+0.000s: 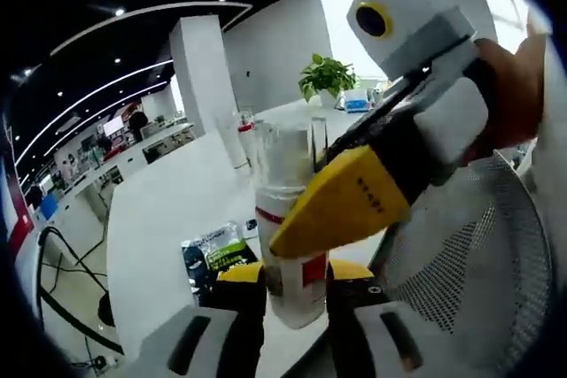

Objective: Arrange the skincare products in the storage area until every visible bottle or jar stands upright without overlapping.

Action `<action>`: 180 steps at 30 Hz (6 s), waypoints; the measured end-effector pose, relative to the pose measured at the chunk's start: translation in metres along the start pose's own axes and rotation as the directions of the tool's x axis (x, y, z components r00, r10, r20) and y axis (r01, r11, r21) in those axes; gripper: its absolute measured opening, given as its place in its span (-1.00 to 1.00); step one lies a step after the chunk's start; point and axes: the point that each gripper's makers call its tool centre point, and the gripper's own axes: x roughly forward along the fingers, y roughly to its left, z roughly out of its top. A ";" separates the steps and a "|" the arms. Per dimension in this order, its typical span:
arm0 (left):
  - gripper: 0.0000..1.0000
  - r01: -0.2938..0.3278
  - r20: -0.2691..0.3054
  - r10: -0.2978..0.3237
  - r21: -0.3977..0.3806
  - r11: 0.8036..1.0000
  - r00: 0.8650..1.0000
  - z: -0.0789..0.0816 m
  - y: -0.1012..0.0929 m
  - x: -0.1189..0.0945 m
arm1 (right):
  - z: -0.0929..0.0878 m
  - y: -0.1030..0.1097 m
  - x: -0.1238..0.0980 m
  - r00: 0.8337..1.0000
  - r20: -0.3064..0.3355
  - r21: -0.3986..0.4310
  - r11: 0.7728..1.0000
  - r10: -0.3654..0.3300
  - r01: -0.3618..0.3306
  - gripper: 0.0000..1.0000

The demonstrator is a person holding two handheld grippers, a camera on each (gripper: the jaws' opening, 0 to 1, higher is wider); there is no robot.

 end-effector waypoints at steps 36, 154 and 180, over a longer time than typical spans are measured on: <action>-0.64 -0.016 -0.164 0.026 0.063 0.998 0.986 -0.030 0.004 0.008 | 0.122 -0.223 0.024 0.954 -0.033 -0.216 0.934 -0.299 0.285 -0.61; -0.71 -0.042 -0.253 0.056 0.062 0.997 0.966 -0.065 0.004 0.020 | 0.070 -0.362 0.059 0.795 -0.128 0.115 0.787 -0.593 0.606 -0.38; -0.71 -0.038 -0.236 0.054 0.069 0.997 0.970 -0.060 0.004 0.018 | -0.035 -0.255 0.034 0.849 -0.335 -0.065 0.908 -0.410 0.413 -0.29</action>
